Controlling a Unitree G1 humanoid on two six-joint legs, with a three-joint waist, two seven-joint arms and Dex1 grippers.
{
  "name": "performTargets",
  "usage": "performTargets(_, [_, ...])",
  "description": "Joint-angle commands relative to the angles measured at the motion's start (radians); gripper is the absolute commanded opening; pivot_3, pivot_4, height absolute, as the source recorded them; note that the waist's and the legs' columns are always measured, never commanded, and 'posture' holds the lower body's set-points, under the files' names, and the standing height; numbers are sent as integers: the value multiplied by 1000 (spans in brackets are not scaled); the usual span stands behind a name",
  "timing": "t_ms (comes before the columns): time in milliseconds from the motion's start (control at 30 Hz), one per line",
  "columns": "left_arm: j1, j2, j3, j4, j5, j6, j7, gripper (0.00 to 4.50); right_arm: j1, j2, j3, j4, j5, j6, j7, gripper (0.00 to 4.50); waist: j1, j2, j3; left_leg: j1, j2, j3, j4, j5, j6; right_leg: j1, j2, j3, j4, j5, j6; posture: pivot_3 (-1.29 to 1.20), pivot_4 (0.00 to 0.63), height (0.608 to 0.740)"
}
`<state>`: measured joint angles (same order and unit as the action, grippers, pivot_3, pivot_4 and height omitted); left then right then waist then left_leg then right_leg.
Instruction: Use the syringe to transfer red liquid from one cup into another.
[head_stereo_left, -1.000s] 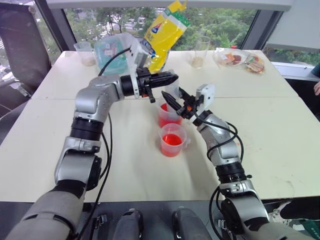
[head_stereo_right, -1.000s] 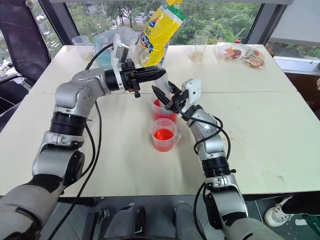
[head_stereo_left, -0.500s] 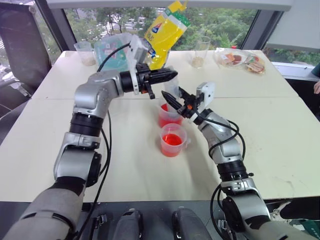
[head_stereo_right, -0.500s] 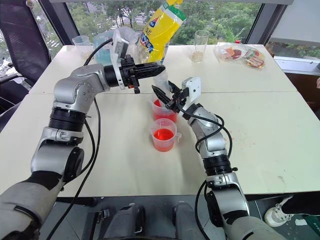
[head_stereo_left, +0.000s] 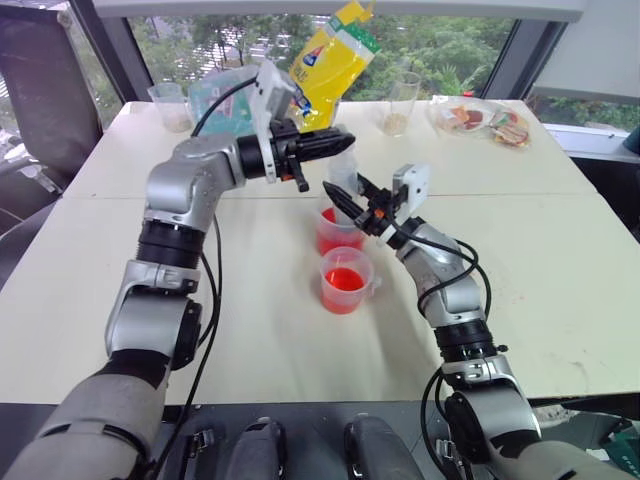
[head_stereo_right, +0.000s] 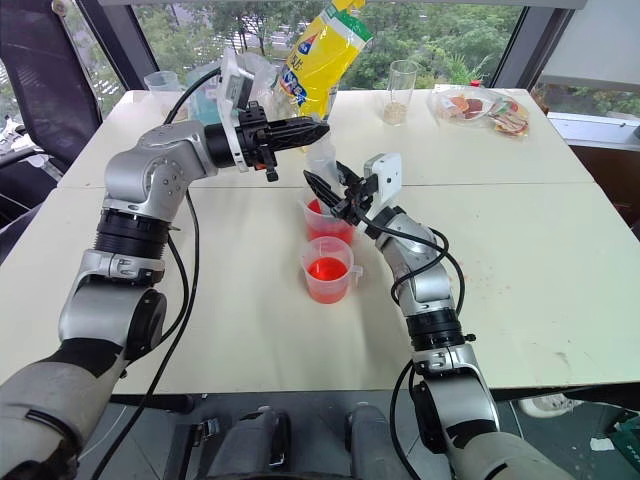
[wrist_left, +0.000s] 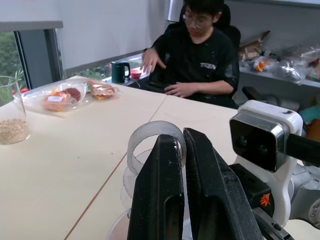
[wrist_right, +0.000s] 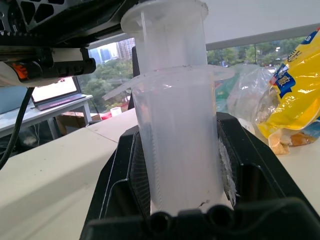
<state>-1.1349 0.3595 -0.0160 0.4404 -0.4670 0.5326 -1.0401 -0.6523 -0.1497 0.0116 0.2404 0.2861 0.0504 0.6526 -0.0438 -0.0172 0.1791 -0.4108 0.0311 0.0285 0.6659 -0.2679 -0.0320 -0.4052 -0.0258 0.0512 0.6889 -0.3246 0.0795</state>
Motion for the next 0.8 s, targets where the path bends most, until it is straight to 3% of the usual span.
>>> performTargets(33, [-71, 22, 72, -63, -24, -53, 11, 14, 0, -3, 36, -2, -9, 16, 36, 1414, 0, 0, 0, 0, 0, 0, 0, 0, 0, 0, 0, 0, 0, 0, 0, 0, 150, 740])
performTargets(67, [-62, 22, 69, -70, -27, -44, 8, 14, -8, -4, 30, -4, -5, 17, 31, 1414, -1, 0, 0, 0, 0, 0, 0, 0, 0, 0, 0, 0, 0, 0, 0, 0, 150, 740])
performTargets(100, [-51, 23, 64, -80, -30, -33, 1, 680, -20, -5, 21, -7, 1, 19, 26, 1414, -1, 0, 0, 0, 0, 0, 0, 0, 0, 0, 0, 0, 0, 0, 0, 0, 150, 740])
performTargets(233, [-1, 33, 44, -122, -27, -11, -9, 2393, -73, -13, -16, -19, 24, 38, 4, 1414, 0, 0, 0, 0, 0, 0, 0, 0, 0, 0, 0, 0, 0, 0, 0, 0, 150, 740])
performTargets(367, [43, 49, 41, -171, -32, 14, -10, 4381, -114, -19, -48, -16, 37, 50, -13, 1414, 0, 0, 0, 0, 0, 0, 0, 0, 0, 0, 0, 0, 0, 0, 0, 0, 150, 740])
performTargets(633, [103, 110, 77, -248, -54, 65, 9, 4381, -160, -25, -81, -11, 55, 62, -24, 1414, -1, 0, 0, 0, 0, 0, 0, 0, 0, 0, 0, 0, 0, 0, 0, 0, 150, 740])
performTargets(800, [128, 163, 106, -280, -65, 89, 18, 4381, -204, -56, -112, -156, 146, 179, -25, 1414, 0, 0, 0, 0, 0, 0, 0, 0, 0, 0, -1, 0, 0, 0, 0, 0, 150, 740])
